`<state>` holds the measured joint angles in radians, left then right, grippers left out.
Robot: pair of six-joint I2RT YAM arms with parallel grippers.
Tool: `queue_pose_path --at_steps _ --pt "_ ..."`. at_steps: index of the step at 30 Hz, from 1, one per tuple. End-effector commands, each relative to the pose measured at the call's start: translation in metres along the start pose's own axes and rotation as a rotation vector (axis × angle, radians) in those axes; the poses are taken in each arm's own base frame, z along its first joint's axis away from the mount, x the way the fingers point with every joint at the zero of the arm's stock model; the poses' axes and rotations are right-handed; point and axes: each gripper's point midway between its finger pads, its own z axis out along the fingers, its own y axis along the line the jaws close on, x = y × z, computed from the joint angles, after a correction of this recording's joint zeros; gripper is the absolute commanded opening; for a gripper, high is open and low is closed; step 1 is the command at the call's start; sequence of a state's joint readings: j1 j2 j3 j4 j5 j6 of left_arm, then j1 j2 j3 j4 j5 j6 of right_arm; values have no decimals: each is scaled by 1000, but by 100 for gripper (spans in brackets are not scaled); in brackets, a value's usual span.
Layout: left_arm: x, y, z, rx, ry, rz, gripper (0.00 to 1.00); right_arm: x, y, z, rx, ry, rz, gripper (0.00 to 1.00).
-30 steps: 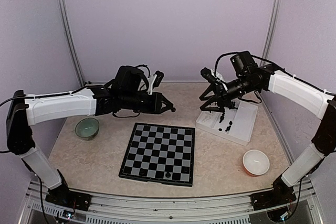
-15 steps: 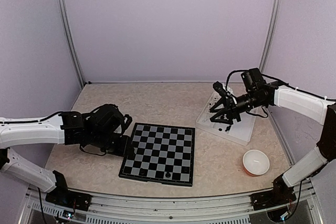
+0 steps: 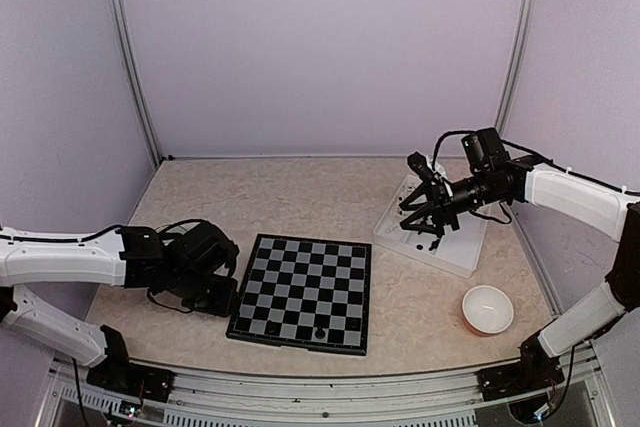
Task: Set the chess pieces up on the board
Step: Place the rook at h7.
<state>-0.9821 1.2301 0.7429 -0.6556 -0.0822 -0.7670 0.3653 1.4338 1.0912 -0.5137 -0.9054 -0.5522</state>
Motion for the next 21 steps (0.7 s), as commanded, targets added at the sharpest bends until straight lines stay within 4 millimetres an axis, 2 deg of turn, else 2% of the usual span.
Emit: queue_pose_path --at_steps 1,16,21 --pt "8 -10 12 22 30 27 14 1 2 0 -11 -9 7 59" --pt "12 -8 32 -19 65 59 15 7 2 2 -12 8 19 59" --pt "14 -7 32 -24 72 62 20 8 2 2 -12 10 22 59"
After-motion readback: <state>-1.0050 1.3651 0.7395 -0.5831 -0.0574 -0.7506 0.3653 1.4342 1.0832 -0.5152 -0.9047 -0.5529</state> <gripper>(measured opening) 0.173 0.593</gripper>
